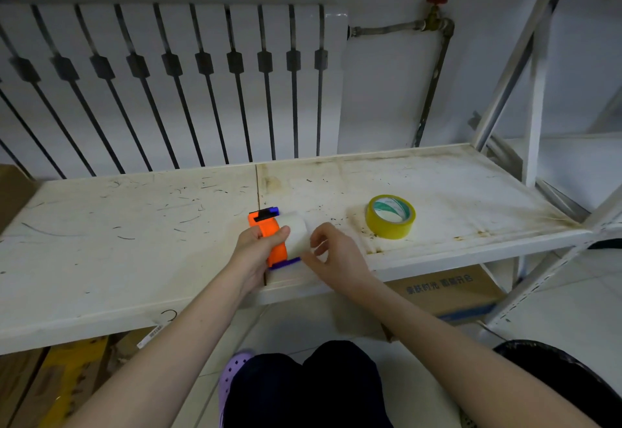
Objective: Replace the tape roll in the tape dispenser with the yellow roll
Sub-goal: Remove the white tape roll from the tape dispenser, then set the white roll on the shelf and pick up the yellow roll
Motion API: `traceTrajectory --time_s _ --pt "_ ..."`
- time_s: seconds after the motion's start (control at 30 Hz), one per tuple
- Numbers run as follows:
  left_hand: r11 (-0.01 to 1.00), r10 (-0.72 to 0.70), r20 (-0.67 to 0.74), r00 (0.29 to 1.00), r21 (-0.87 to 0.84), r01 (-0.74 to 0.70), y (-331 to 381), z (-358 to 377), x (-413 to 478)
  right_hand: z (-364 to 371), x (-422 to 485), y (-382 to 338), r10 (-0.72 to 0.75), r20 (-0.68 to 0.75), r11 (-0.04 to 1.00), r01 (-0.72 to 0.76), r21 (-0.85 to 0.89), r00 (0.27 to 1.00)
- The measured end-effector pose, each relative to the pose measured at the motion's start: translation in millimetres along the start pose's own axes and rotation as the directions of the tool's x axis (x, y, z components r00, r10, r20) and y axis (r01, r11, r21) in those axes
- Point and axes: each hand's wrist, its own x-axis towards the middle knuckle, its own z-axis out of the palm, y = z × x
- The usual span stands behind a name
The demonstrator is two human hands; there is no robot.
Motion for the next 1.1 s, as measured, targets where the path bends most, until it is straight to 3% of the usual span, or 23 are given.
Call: traceTrajectory --time_s 0.1,0.23,0.37,0.47,0.63,0.77,0.9,1.1 --pt "0.999 -0.005 0.007 1.000 0.041 0.005 2.7 2.6 -1.4 -6.7 9.6 2.3 0.156 0.041 0.973 -0.161 0.165 0.987" --pt "0.995 0.008 0.068 0.998 0.100 -0.014 2.6 -0.2 -2.8 -12.4 13.3 7.7 0.162 0.137 0.933 -0.197 0.300 0.977" --pt "0.994 0.008 0.091 0.996 0.108 -0.018 3.2 -1.8 -3.4 -31.1 12.1 15.0 0.249 0.048 0.824 -0.237 0.514 0.967" --pt "0.990 -0.008 0.111 0.994 0.138 -0.007 7.6 8.2 -6.1 -50.9 14.1 19.8 0.259 -0.079 0.821 -0.176 0.543 0.963" --pt "0.981 0.013 0.169 0.986 0.191 -0.046 14.7 38.3 -5.6 -84.4 21.5 31.0 0.149 -0.388 0.973 -0.063 0.224 0.910" --pt "0.983 -0.008 0.099 0.995 0.183 -0.011 15.1 54.8 -0.1 -111.1 27.1 54.9 0.096 -0.494 0.995 -0.071 0.070 0.864" --pt "0.967 -0.028 -0.024 0.999 0.254 0.033 9.0 57.5 6.0 -129.8 28.5 93.8 0.132 -0.493 0.957 -0.241 -0.164 0.860" --pt "0.923 0.014 -0.021 1.000 0.384 -0.005 10.8 55.5 7.1 -132.1 23.3 124.0 0.344 -0.393 0.809 -0.481 -0.338 0.853"
